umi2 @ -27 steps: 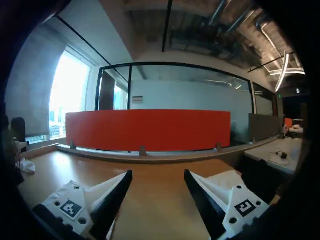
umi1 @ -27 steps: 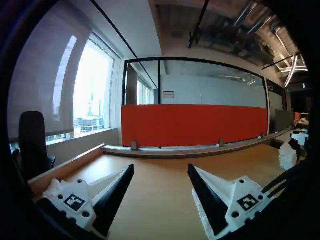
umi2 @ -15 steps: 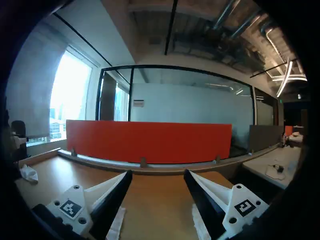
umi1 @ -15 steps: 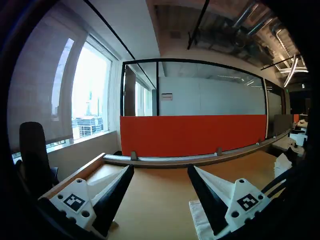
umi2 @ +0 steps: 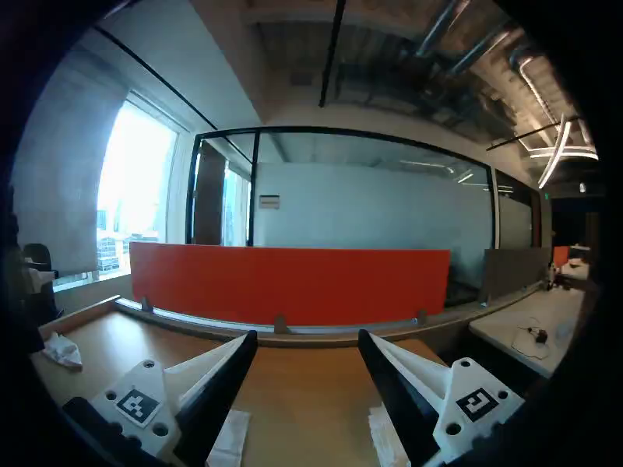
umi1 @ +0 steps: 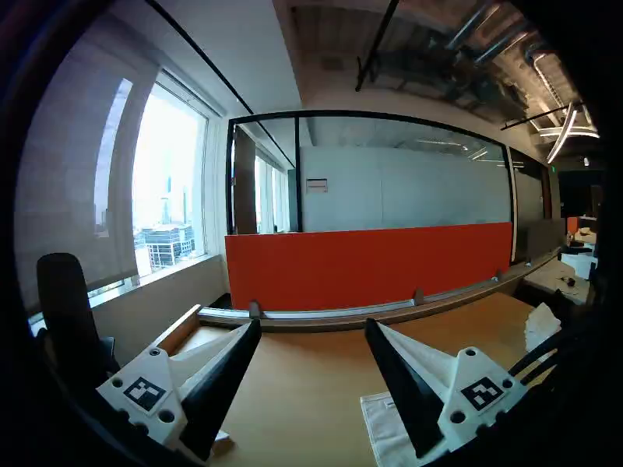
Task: Fold towel
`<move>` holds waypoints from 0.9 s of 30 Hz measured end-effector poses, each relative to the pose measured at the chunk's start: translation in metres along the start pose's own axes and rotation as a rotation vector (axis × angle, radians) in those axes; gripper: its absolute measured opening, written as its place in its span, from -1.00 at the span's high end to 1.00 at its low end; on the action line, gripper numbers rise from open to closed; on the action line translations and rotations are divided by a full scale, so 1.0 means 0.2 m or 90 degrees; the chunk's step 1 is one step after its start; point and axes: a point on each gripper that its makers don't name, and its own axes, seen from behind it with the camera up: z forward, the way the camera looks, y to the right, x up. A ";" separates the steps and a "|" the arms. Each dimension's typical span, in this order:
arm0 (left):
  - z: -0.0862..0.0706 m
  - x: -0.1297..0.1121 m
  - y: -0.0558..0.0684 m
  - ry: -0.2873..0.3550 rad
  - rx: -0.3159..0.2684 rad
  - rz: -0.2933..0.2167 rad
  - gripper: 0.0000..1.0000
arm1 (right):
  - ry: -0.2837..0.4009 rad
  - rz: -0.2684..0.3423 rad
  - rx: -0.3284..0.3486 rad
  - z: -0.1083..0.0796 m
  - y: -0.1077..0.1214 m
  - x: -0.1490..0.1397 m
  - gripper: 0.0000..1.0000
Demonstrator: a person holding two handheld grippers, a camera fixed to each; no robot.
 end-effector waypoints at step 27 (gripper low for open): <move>0.02 -0.09 0.19 -0.106 -0.152 0.081 -1.00 | -0.122 -0.119 0.217 0.02 -0.30 -0.12 -1.00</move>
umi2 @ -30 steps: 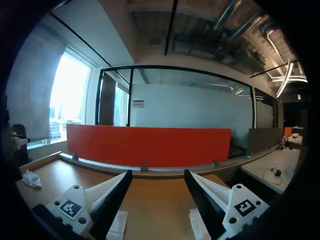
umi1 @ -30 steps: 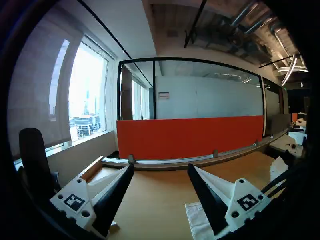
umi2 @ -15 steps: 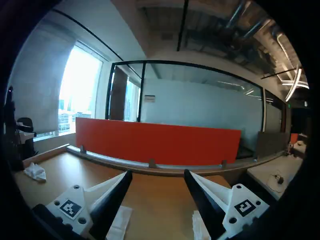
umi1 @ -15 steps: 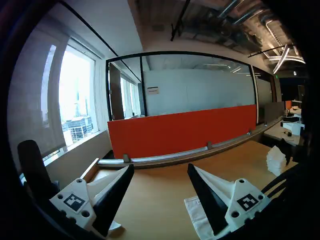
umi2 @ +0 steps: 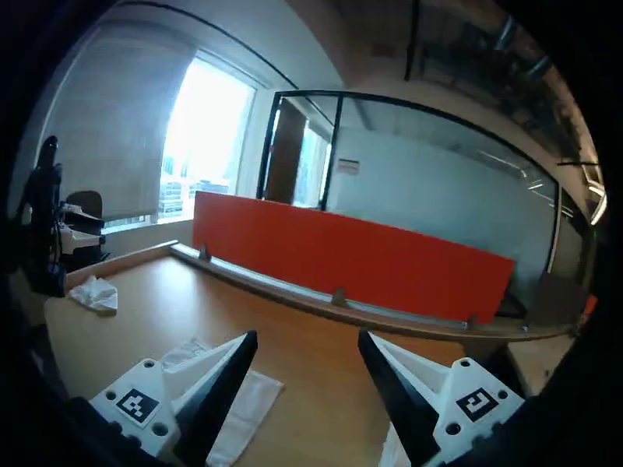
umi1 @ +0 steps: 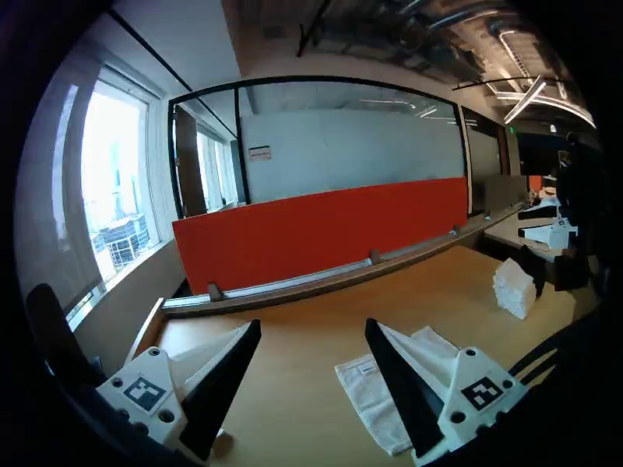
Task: Fold towel
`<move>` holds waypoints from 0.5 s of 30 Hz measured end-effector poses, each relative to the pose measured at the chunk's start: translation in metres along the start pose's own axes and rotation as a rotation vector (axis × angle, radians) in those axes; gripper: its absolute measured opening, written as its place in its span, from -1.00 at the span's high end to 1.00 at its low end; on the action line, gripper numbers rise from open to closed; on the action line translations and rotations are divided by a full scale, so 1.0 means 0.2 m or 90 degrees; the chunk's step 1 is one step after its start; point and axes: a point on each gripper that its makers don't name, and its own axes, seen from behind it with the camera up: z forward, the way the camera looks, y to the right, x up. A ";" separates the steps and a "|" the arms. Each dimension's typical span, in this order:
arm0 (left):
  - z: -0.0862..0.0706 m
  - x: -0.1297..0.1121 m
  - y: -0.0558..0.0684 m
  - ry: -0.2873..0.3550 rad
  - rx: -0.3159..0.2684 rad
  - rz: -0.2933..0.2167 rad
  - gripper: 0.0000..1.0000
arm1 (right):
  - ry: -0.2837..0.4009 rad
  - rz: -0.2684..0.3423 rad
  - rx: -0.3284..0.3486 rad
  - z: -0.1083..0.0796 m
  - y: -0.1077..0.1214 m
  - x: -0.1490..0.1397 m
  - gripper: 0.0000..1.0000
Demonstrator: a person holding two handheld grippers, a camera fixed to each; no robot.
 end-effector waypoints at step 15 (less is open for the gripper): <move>0.04 -0.16 0.13 -0.058 -0.080 0.008 -0.99 | -0.086 -0.019 0.089 0.02 -0.17 -0.17 -1.00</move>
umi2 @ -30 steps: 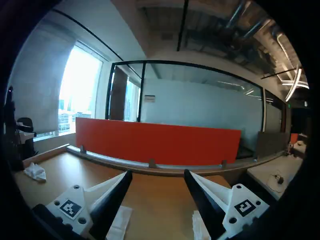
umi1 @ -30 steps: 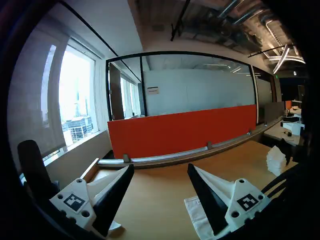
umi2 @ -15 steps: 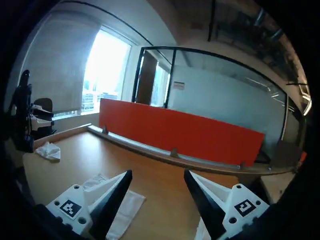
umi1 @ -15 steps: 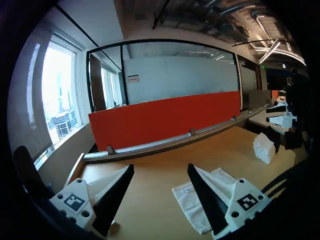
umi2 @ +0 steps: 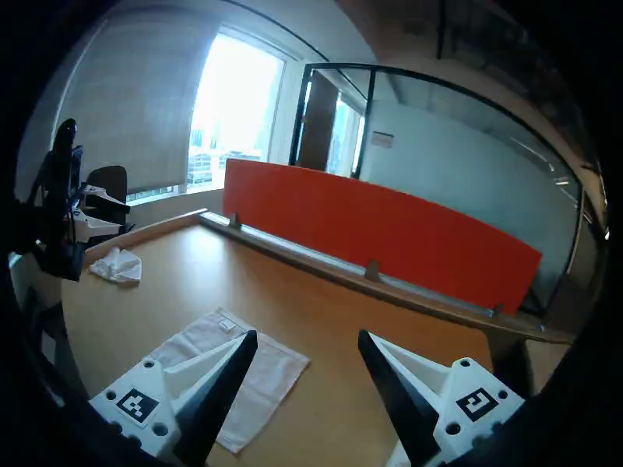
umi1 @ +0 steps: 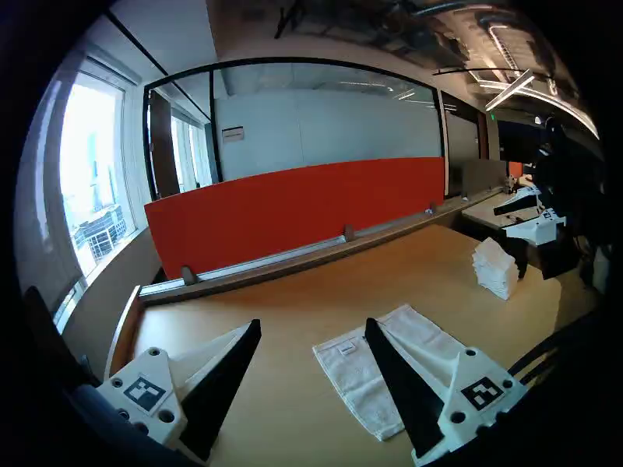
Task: Fold towel
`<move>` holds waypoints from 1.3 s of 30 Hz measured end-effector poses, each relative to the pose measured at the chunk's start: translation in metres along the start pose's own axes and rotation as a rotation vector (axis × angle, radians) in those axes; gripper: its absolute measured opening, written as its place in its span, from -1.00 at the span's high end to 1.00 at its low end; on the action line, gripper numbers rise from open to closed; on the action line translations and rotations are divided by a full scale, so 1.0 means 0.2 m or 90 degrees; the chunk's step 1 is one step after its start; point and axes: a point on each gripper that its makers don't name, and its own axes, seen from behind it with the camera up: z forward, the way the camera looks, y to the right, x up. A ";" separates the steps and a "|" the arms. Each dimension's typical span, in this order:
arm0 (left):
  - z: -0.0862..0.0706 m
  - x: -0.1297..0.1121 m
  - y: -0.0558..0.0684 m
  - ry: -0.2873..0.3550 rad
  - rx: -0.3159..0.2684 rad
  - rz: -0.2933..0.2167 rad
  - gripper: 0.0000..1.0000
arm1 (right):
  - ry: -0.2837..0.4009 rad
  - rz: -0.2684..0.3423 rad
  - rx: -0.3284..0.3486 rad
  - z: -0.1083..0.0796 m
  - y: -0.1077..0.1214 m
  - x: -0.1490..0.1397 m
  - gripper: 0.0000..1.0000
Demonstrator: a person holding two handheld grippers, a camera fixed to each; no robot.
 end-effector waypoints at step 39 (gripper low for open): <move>0.18 -0.75 0.31 -0.139 -0.089 -0.001 -0.99 | -0.148 -0.006 0.085 0.19 -0.32 -0.73 -1.00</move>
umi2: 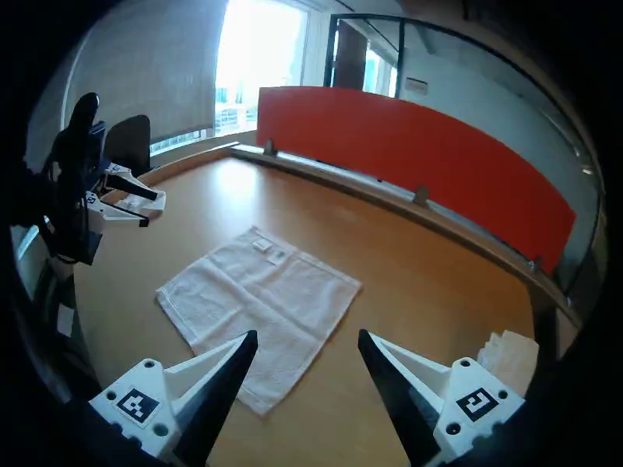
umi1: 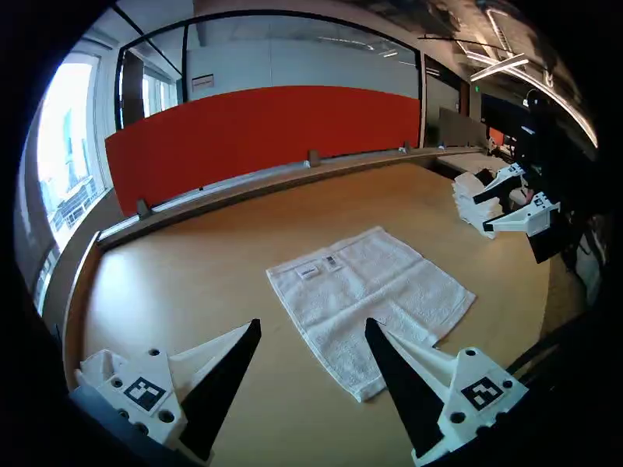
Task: Fold towel
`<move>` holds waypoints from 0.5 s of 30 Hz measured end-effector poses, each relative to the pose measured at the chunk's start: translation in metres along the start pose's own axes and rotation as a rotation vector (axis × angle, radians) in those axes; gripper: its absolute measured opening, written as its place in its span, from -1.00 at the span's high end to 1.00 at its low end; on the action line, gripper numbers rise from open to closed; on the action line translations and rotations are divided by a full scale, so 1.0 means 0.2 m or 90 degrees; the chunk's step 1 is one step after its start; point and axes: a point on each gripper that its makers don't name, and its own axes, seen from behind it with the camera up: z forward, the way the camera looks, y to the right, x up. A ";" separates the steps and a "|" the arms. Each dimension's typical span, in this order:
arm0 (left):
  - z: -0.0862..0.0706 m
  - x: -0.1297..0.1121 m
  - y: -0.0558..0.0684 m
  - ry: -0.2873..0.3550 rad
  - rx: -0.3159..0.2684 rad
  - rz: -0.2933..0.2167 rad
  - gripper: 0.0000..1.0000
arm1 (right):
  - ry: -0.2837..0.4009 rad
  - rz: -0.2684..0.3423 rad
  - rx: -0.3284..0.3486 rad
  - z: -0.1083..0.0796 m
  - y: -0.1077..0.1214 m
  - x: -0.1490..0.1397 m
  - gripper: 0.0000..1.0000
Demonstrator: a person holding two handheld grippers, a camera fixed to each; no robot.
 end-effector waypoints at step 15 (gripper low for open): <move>0.14 -0.28 0.11 -0.070 -0.037 0.012 -0.99 | -0.060 0.000 0.026 0.14 -0.12 -0.30 -1.00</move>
